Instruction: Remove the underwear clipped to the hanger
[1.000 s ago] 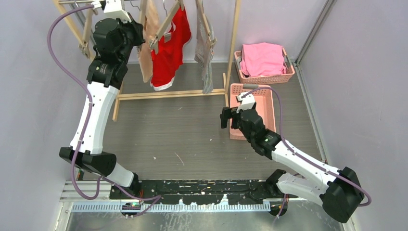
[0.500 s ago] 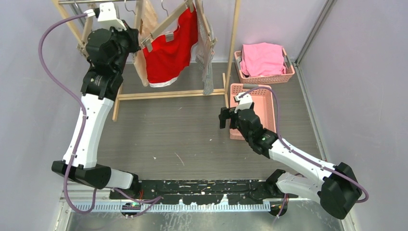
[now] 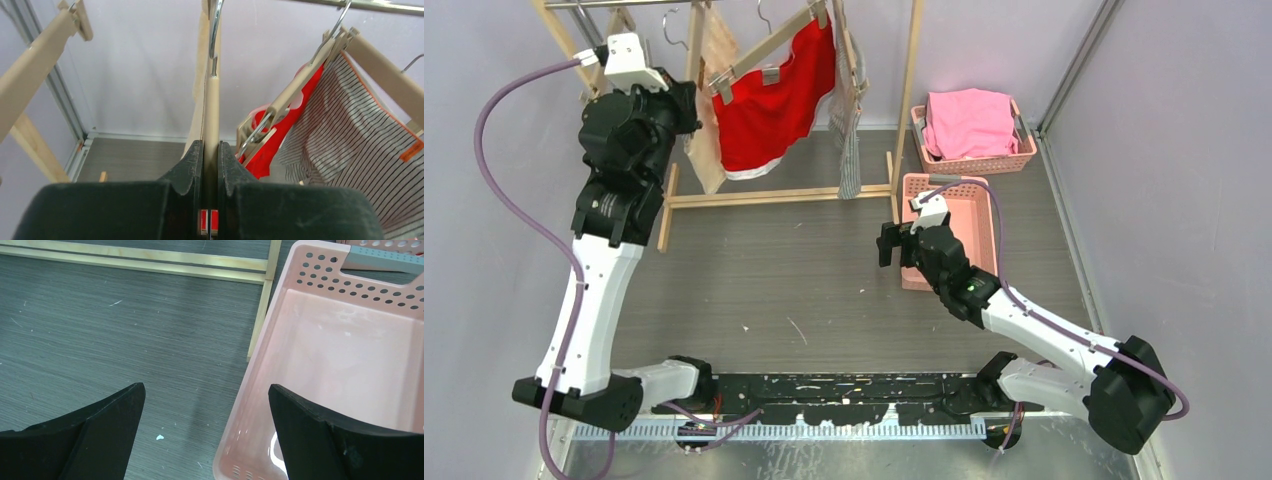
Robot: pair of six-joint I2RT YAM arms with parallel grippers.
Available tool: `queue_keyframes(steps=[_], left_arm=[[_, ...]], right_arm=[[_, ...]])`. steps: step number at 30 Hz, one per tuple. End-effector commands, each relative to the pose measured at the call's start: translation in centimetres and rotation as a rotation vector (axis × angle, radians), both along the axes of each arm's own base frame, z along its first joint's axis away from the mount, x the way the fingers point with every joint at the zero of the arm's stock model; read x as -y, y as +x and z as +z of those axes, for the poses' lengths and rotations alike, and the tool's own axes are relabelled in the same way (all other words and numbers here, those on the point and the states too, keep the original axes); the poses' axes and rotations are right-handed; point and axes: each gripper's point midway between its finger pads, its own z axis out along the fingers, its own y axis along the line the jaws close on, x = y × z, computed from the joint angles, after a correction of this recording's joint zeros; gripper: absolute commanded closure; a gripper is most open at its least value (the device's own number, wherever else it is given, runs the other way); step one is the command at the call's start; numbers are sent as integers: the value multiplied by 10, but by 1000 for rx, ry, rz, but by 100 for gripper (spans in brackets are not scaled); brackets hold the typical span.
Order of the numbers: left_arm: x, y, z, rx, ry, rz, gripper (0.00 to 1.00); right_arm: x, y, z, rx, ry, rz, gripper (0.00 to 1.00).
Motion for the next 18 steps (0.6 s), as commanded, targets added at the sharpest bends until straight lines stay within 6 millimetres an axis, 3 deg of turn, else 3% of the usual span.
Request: queue_keyframes(steps=[1,11,18], left_arm=[[-17,-26,7,36,3,52,100],[-11,-75,-55,-70,2,-48,100],[2,-116,-133,-238,3,-166,100]], right_arm=[[-8,5,21,55,57,6,0],[-13,11,24,61,56,6,0],[-13,17,26,62,37,-6,0]])
